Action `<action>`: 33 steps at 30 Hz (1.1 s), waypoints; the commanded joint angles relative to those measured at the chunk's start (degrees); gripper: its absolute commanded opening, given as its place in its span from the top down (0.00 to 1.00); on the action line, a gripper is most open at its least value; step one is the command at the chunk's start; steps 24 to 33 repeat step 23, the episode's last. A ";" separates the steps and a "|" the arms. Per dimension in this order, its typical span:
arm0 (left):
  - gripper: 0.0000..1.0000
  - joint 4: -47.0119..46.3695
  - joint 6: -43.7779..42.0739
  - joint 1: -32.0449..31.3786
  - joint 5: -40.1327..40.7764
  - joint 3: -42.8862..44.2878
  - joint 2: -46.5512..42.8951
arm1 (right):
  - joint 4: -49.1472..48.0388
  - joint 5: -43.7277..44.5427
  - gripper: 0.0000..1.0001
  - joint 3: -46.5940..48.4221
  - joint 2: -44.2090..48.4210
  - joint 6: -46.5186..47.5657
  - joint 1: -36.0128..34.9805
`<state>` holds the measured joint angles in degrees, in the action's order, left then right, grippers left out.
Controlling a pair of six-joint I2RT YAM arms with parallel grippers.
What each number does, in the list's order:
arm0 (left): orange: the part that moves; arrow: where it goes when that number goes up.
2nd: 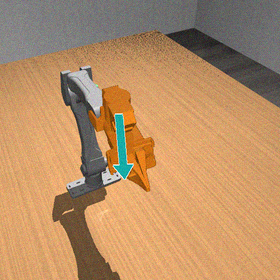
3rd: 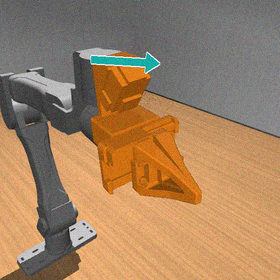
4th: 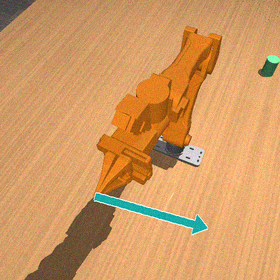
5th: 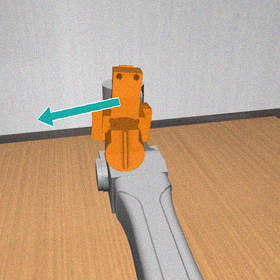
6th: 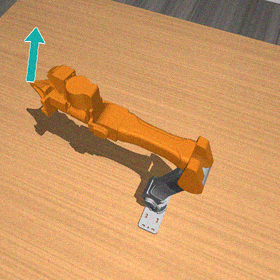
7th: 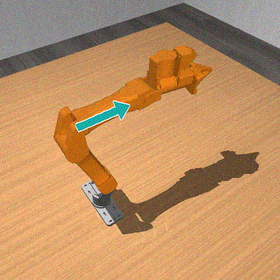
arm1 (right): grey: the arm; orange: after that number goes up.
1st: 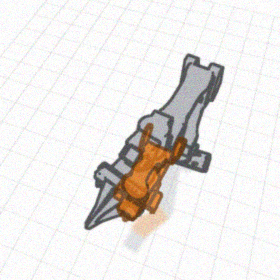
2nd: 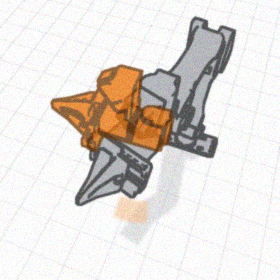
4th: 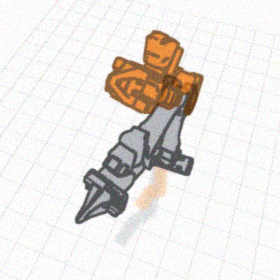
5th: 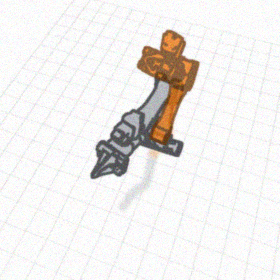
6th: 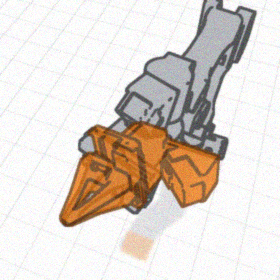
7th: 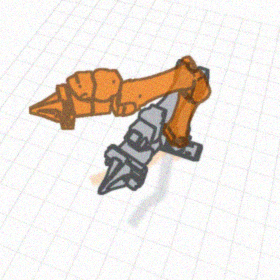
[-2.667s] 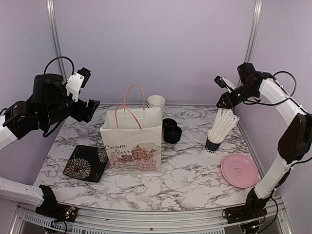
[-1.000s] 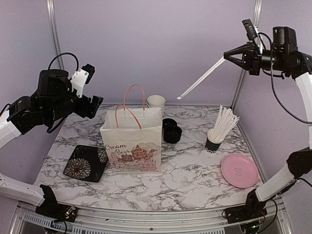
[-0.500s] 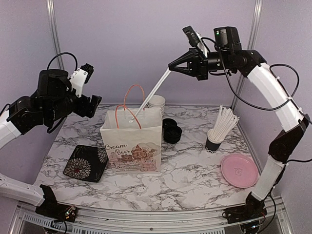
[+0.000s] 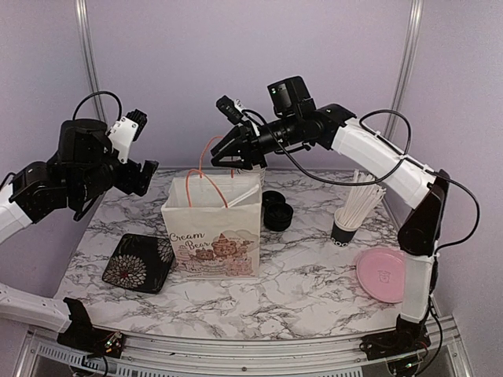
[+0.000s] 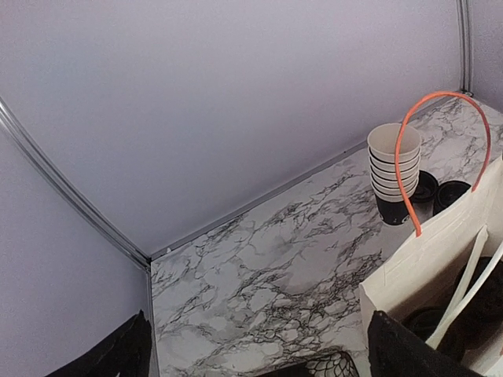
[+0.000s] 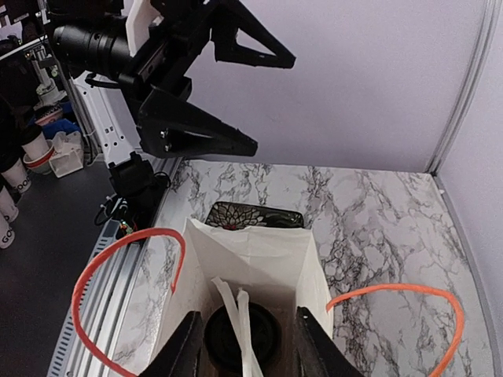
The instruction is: Pack the takeout coffee
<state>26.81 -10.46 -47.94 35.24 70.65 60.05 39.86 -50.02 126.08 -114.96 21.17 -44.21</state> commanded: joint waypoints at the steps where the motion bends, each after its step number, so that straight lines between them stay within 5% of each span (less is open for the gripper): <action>1: 0.03 -2.04 -0.71 0.60 0.98 -1.59 -0.83 | 1.84 3.02 0.59 1.48 3.26 3.47 0.07; 8: 0.01 -5.06 -0.08 1.48 3.10 -2.98 -2.41 | -3.13 19.18 0.37 -16.12 20.72 9.69 2.17; 11: 0.01 -8.99 2.64 3.04 5.86 -4.58 -3.94 | -9.95 24.27 0.04 -25.53 28.19 6.07 9.50; 12: 0.01 -10.74 4.25 4.40 6.45 -5.34 -4.39 | -12.74 25.90 0.02 -28.96 30.72 3.24 12.95; 16: 0.01 -9.98 10.83 12.70 3.68 -5.09 -2.76 | -21.84 24.97 0.01 -41.75 40.70 -7.50 27.94; 23: 0.01 -12.37 13.84 15.68 -0.61 -4.36 -2.18 | -28.08 32.61 0.01 -53.87 52.70 -11.67 35.99; 33: 0.01 -12.37 13.84 15.68 -0.61 -4.36 -2.18 | -28.08 32.61 0.01 -53.87 52.70 -11.67 35.99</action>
